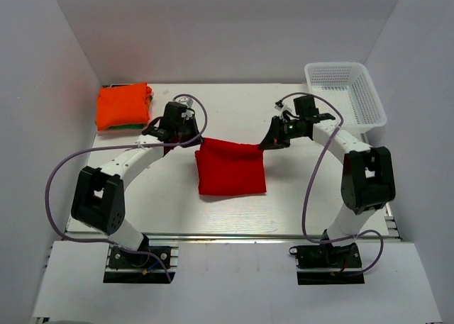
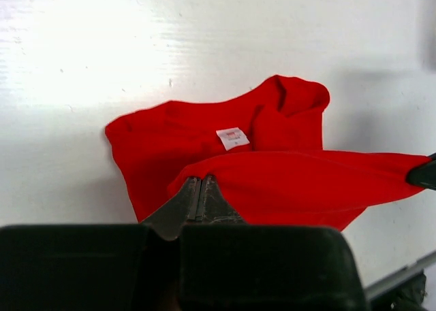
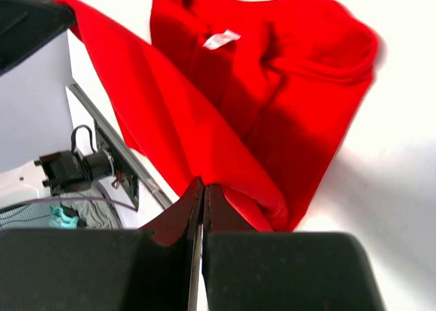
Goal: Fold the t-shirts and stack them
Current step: Fold the long partially folded tshirt into a neat square
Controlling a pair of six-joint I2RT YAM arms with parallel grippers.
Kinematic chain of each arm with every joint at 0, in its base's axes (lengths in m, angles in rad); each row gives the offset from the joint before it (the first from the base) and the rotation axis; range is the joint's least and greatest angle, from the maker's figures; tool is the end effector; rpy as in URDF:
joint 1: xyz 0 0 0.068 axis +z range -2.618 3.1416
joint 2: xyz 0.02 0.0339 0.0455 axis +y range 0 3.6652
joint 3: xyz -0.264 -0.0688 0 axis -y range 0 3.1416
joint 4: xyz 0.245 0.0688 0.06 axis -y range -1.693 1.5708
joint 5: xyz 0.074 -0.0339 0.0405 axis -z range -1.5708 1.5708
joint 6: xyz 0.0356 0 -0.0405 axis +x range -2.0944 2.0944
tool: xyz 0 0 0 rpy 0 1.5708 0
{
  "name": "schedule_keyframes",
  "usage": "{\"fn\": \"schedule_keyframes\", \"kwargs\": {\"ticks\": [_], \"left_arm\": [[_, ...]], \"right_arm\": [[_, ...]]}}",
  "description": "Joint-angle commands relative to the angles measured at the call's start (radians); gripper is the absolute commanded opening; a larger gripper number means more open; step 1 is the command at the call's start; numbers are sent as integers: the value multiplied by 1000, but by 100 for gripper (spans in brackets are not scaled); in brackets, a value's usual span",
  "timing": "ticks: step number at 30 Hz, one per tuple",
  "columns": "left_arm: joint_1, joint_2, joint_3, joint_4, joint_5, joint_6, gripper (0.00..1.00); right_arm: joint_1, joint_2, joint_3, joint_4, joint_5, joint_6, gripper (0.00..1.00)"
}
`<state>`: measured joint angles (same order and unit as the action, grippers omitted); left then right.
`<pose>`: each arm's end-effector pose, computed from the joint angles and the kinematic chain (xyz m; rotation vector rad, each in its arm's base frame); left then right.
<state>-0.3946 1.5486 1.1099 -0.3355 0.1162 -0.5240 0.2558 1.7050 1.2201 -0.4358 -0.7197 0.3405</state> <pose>0.3119 -0.1344 0.2512 -0.0971 2.4133 -0.5763 0.3434 0.1141 0.2338 -0.2105 2.5070 1.1447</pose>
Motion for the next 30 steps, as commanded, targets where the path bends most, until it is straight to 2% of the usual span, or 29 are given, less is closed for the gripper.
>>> {"fn": "schedule_keyframes", "kwargs": {"ticks": [1, 15, 17, 18, 19, 20, 21, 22, 26, 28, 30], "left_arm": [[16, 10, 68, 7, -73, 15, 0], [56, 103, 79, -2, -104, 15, 0], [65, 123, 79, -2, -104, 5, 0], [65, 133, 106, -23, -104, 5, 14], [77, 152, 125, -48, -104, 5, 36], [77, 153, 157, -72, -116, 5, 61], [77, 162, 169, -115, -127, -5, 93], [77, 162, 169, -125, -127, -5, 100], [77, 73, 124, -102, -112, -14, 100], [77, 15, 91, -41, -64, -5, 100], [56, -14, 50, 4, 41, 18, 100]], "right_arm": [[-16, 54, 91, 39, -37, -6, 0], [-15, 284, 235, 95, -90, -8, 0], [-15, 311, 274, 85, -89, -20, 10], [-15, 344, 316, 68, -90, -26, 16], [-13, 355, 370, 27, -92, -32, 58], [-15, 364, 392, 10, -84, -55, 90], [-15, 369, 432, -41, -75, -61, 90], [-12, 363, 452, -47, -32, -75, 90], [-13, 277, 429, -44, 22, -78, 90], [-10, 223, 382, -35, 29, -75, 90], [-9, 197, 314, 20, 5, -69, 90]]}}
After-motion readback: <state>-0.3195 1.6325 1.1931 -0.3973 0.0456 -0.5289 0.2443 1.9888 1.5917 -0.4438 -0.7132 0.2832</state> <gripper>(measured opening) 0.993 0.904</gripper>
